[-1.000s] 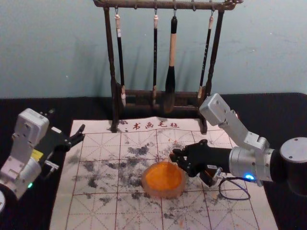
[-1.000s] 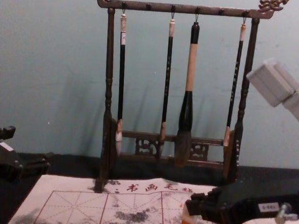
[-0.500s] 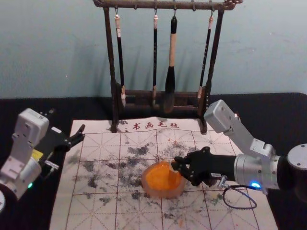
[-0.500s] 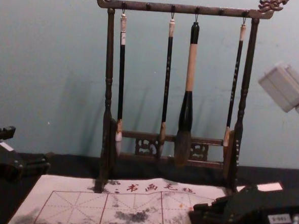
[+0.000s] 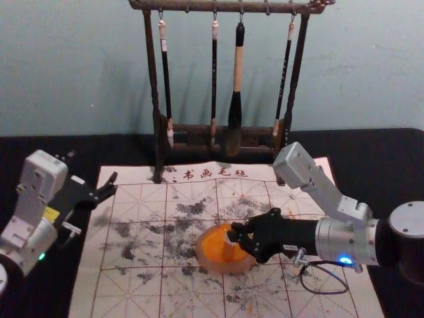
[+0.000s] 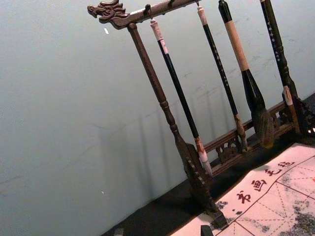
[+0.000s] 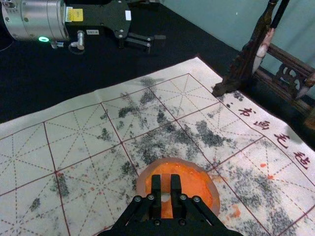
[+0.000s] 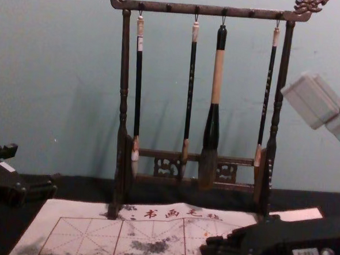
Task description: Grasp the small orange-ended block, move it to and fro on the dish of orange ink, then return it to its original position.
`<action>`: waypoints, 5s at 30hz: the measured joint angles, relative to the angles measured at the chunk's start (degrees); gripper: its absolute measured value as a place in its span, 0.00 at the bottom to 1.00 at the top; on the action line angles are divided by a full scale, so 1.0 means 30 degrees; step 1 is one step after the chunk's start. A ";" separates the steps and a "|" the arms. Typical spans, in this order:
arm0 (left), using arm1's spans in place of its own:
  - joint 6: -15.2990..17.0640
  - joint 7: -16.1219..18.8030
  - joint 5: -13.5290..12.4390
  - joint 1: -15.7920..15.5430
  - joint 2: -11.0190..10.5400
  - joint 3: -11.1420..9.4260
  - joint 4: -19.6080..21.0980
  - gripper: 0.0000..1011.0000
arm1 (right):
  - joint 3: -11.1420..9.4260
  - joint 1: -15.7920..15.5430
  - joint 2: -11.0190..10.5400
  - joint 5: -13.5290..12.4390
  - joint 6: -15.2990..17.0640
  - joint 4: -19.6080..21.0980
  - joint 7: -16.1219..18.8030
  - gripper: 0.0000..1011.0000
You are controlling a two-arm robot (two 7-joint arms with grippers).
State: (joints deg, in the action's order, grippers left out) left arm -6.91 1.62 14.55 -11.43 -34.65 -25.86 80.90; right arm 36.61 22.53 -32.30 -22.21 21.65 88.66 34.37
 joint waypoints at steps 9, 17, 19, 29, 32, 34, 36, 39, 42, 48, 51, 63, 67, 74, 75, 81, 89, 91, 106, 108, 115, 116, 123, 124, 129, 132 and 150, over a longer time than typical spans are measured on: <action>-0.0001 0.0001 0.0000 0.0000 0.0000 0.0000 0.0001 1.00 | 0.0358 0.0419 0.0381 -0.0020 -0.0024 -0.0401 0.0120 0.03; 0.0000 0.0000 0.0000 0.0000 0.0000 -0.0001 0.0001 1.00 | 0.0731 0.0958 0.0928 0.0175 -0.0146 -0.1128 0.0118 0.03; 0.0000 0.0000 0.0000 0.0000 0.0000 -0.0001 0.0001 1.00 | 0.0779 0.1098 0.1065 0.0255 -0.0164 -0.1337 0.0066 0.03; 0.0000 0.0000 0.0000 0.0000 0.0000 -0.0001 0.0002 1.00 | 0.0660 0.1440 0.1438 0.0522 -0.0244 -0.1924 -0.0284 0.03; 0.0000 0.0000 0.0000 0.0000 0.0000 0.0000 0.0000 1.00 | 0.0577 0.1493 0.1452 0.0607 -0.0267 -0.2048 -0.0342 0.03; 0.0000 0.0000 0.0000 -0.0001 0.0000 0.0000 0.0000 1.00 | 0.0542 0.1504 0.1453 0.0657 -0.0276 -0.2115 -0.0384 0.03; 0.0000 0.0000 0.0000 -0.0001 0.0000 -0.0001 0.0001 1.00 | 0.0509 0.1514 0.1451 0.0697 -0.0284 -0.2166 -0.0410 0.03; 0.0000 0.0000 0.0000 0.0000 0.0000 -0.0001 0.0001 1.00 | 0.0389 0.1496 0.1406 0.0781 -0.0284 -0.2190 -0.0457 0.03; 0.0000 0.0001 -0.0001 0.0000 0.0000 0.0000 0.0000 1.00 | 0.0295 0.1429 0.1329 0.0827 -0.0282 -0.2166 -0.0480 0.03; 0.0000 0.0001 0.0000 0.0000 0.0000 -0.0001 0.0000 1.00 | 0.0091 0.1233 0.1107 0.0849 -0.0243 -0.1948 -0.0520 0.03; -0.0001 0.0000 0.0000 0.0000 0.0000 0.0000 0.0001 1.00 | -0.0007 0.1104 0.0925 0.0901 -0.0243 -0.1766 -0.0514 0.03; 0.0000 0.0001 0.0000 0.0001 0.0000 0.0000 0.0000 1.00 | -0.0271 0.0572 0.0270 0.0912 -0.0220 -0.1070 -0.0287 0.03; -0.0001 0.0000 0.0000 0.0000 0.0000 0.0000 0.0001 1.00 | -0.0335 0.0296 0.0025 0.0839 -0.0164 -0.0752 -0.0215 0.03; 0.0000 0.0001 0.0000 0.0000 0.0000 -0.0001 0.0001 1.00 | -0.0369 0.0033 -0.0170 0.0685 -0.0087 -0.0390 -0.0141 0.03; 0.0000 0.0000 0.0000 0.0000 0.0000 -0.0001 0.0000 1.00 | -0.0369 0.0025 -0.0173 0.0673 -0.0079 -0.0375 -0.0137 0.03; 0.0000 0.0000 0.0000 -0.0001 0.0001 -0.0001 0.0001 1.00 | -0.0323 -0.0015 -0.0171 0.0586 -0.0022 -0.0210 -0.0080 0.03; -0.0001 0.0000 0.0000 0.0000 0.0000 -0.0001 0.0000 1.00 | -0.0150 -0.0074 -0.0305 0.0419 -0.0007 0.0199 0.0152 0.03; 0.0000 0.0000 0.0000 0.0000 0.0000 -0.0001 0.0001 1.00 | -0.0111 -0.0073 -0.0317 0.0406 -0.0007 0.0234 0.0175 0.03; 0.0000 0.0000 0.0000 0.0002 0.0000 -0.0001 0.0001 1.00 | 0.0402 0.0259 -0.0033 0.0393 -0.0048 0.0109 0.0302 0.03; -0.0001 0.0000 0.0000 0.0000 0.0000 -0.0001 0.0000 1.00 | 0.0507 0.0406 0.0108 0.0419 -0.0078 -0.0008 0.0303 0.03; 0.0000 0.0000 0.0000 0.0000 0.0000 -0.0001 0.0000 1.00 | 0.0685 0.0822 0.0561 0.0631 -0.0152 -0.0556 0.0185 0.03; 0.0000 0.0000 0.0000 0.0000 0.0000 -0.0001 0.0000 1.00 | 0.0693 0.0863 0.0611 0.0647 -0.0160 -0.0623 0.0165 0.03; 0.0000 0.0000 0.0000 -0.0001 0.0000 0.0000 0.0001 1.00 | 0.0726 0.1159 0.0896 0.0869 -0.0217 -0.1146 0.0012 0.03; 0.0000 0.0001 0.0000 -0.0001 0.0000 0.0000 0.0001 1.00 | 0.0726 0.1196 0.0941 0.0902 -0.0218 -0.1238 -0.0006 0.03; 0.0000 0.0001 0.0000 -0.0001 0.0000 -0.0001 0.0001 1.00 | 0.0681 0.1277 0.1013 0.0994 -0.0225 -0.1438 -0.0082 0.03; 0.0000 0.0000 0.0000 0.0000 0.0000 -0.0001 0.0001 1.00 | 0.0601 0.1324 0.1045 0.1067 -0.0231 -0.1548 -0.0156 0.03; 0.0000 0.0000 0.0000 0.0000 0.0000 -0.0001 0.0002 1.00 | 0.0117 0.1213 0.0854 0.1423 -0.0195 -0.1621 -0.0341 0.03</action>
State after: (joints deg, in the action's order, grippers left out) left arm -6.91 1.62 14.55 -11.43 -34.65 -25.86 80.90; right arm 36.96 26.17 -29.73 -17.94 21.06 83.80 33.35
